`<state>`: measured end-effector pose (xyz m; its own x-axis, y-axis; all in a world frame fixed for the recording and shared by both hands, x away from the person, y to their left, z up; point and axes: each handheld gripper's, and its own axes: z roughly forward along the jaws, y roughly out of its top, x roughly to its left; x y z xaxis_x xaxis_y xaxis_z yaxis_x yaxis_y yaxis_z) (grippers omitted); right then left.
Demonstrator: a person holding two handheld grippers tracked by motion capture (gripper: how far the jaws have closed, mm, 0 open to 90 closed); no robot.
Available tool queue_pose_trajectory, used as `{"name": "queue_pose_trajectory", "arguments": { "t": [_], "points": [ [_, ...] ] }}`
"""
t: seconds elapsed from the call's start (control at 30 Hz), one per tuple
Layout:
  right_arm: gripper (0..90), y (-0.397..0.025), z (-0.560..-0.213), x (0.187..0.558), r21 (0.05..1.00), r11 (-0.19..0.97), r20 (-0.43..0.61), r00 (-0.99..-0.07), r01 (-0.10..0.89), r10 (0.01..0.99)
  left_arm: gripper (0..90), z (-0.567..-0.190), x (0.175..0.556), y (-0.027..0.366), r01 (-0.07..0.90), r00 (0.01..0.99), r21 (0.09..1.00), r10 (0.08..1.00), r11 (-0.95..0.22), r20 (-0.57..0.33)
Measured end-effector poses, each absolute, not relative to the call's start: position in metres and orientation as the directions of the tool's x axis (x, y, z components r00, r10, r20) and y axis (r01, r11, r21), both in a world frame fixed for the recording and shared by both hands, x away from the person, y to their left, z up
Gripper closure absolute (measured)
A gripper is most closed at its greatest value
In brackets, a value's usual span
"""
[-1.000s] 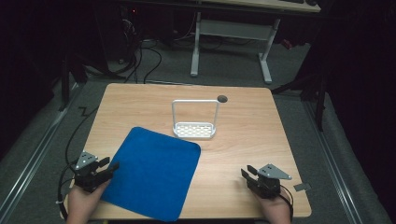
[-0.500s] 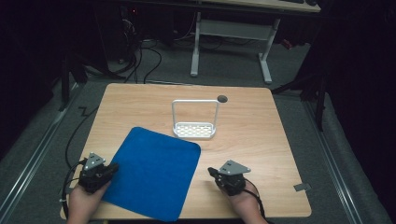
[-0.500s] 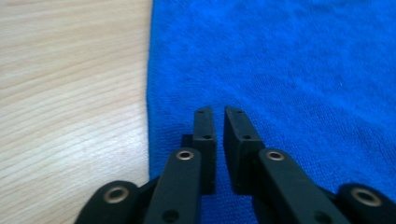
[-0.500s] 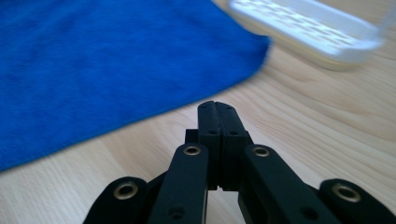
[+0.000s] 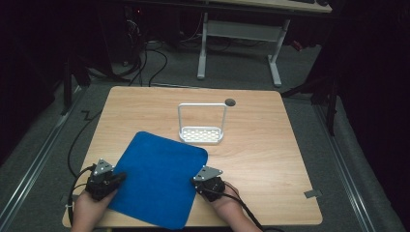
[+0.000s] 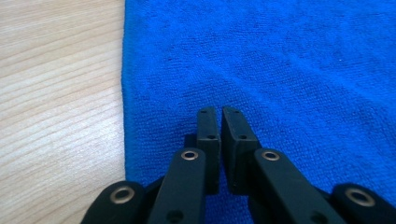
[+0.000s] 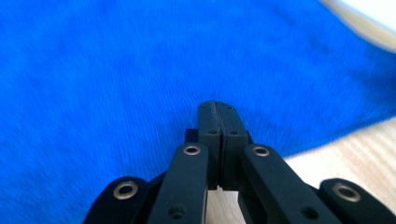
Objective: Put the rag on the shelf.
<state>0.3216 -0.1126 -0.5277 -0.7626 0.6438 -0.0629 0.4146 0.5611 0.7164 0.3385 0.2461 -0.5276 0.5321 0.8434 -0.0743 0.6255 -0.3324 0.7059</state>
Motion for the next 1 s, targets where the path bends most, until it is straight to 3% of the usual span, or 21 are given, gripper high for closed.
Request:
{"name": "queue_pose_trajectory", "arguments": {
  "t": [0.13,1.0],
  "points": [
    [90.0,-0.118,-0.528,0.32,0.711,0.568,-0.072,-0.761,0.415,0.645,86.5,-0.526,0.334,0.242,0.604,0.57,0.699,0.82,-0.382,-0.045],
    [90.0,-0.21,-0.526,0.301,0.708,0.483,-0.032,-0.66,0.516,0.751,86.5,-0.525,0.304,0.166,0.506,0.781,0.692,0.614,-0.515,-0.114]
  ]
}}
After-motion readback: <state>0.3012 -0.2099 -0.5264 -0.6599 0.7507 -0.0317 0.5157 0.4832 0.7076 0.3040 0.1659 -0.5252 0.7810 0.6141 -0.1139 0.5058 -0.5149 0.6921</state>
